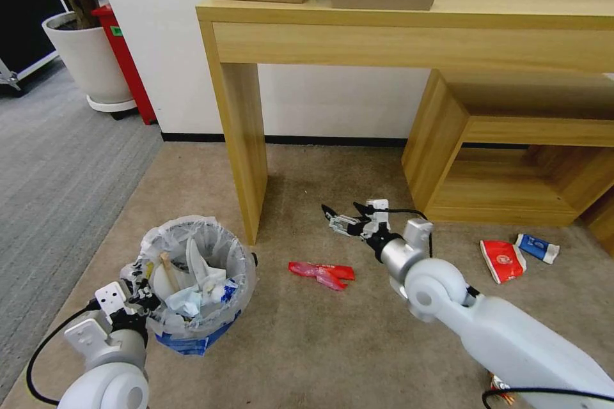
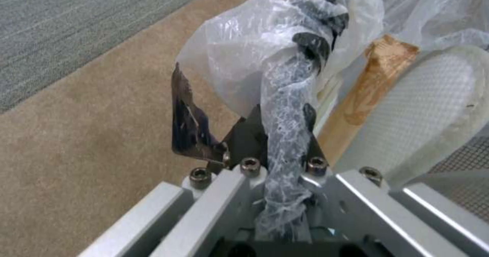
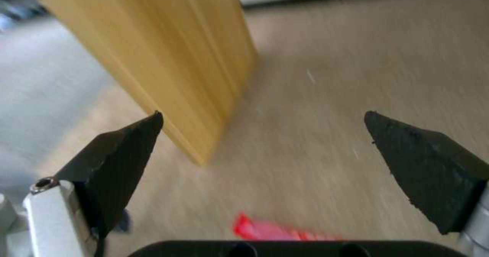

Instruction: Pick up the trash bin and place the garbage on the floor into it.

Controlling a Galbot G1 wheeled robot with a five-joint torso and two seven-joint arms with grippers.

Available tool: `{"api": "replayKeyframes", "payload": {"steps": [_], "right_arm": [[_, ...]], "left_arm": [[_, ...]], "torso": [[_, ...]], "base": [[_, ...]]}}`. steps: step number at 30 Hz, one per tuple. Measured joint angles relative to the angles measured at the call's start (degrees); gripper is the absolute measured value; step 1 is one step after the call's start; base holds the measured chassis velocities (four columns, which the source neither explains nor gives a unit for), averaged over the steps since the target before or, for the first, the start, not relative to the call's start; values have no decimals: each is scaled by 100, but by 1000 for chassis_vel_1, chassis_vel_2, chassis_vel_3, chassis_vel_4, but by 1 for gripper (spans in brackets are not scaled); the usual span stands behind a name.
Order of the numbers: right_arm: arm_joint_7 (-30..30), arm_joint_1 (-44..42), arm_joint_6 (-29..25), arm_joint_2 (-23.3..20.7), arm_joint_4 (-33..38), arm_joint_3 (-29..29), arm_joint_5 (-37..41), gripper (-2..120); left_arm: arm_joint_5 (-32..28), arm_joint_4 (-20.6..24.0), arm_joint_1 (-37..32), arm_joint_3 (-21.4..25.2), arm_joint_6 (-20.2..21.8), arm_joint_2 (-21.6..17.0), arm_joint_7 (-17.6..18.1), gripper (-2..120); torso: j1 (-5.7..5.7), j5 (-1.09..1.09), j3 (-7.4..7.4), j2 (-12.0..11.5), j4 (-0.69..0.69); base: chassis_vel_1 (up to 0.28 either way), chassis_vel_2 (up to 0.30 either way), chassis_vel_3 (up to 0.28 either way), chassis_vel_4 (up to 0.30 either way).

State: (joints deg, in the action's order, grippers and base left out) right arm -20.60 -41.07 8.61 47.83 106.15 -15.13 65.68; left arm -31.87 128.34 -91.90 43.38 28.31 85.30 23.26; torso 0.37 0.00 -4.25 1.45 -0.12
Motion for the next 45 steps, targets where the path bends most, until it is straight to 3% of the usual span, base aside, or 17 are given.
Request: {"api": "replayKeyframes", "payload": {"steps": [3,6,8,10,11,16,19,22,29,38,40,45], "right_arm": [[-442,157,319,101,-83,-114,185,100],[-1531,356,1350,336,-322,-304,592,100],[-1508,502,1507,338,-515,-494,516,100],[-704,995,1553,169,-1052,-1257,63,100],[-704,995,1553,169,-1052,-1257,63,100],[382,1401,1153,-58,-1716,-2255,-901,100],[879,1672,896,-7,-2055,-2719,-1289,100],[1697,2116,157,140,-2572,-3282,-2118,100],[2888,2724,-667,436,-3430,-4018,-3146,93],[3315,3005,-1065,919,-4510,-4395,-3460,89],[3323,3027,-1057,1260,-4874,-4474,-3586,86],[3374,3034,-1120,1638,-5262,-4544,-3666,76]], "left_arm": [[5,-11,1,6,-2,6,-1,0],[12,-60,11,27,-14,15,-2,0],[14,-82,21,29,-17,20,-2,0],[18,-154,98,-24,-19,24,-1,0],[18,-154,98,-24,-19,24,-1,0],[28,-354,225,-176,-6,4,-1,0],[42,-388,243,-186,-12,11,-4,0],[37,-379,258,-172,-13,18,-1,0],[27,-325,249,-116,-20,46,10,0],[57,-351,268,-118,-48,126,8,0],[78,-373,279,-115,-53,157,7,0],[81,-383,280,-92,-78,177,4,0]], "torso": [[0,0,0,0,1],[0,1,0,0,0],[0,0,0,-1,-1],[0,3,-1,0,2],[0,3,-1,0,2],[1,2,-1,-1,-3],[0,0,0,0,-2],[0,1,0,-1,1],[0,1,0,-1,1],[0,0,0,-1,-1],[1,0,0,0,0],[0,1,0,-1,1]], "base": [[0,0,0,0],[0,0,0,0],[0,0,0,0],[0,0,0,0],[0,0,0,0],[0,0,0,0],[0,0,0,0],[0,0,0,0],[0,0,0,0],[0,0,0,0],[0,0,0,0],[0,0,0,0]]}}
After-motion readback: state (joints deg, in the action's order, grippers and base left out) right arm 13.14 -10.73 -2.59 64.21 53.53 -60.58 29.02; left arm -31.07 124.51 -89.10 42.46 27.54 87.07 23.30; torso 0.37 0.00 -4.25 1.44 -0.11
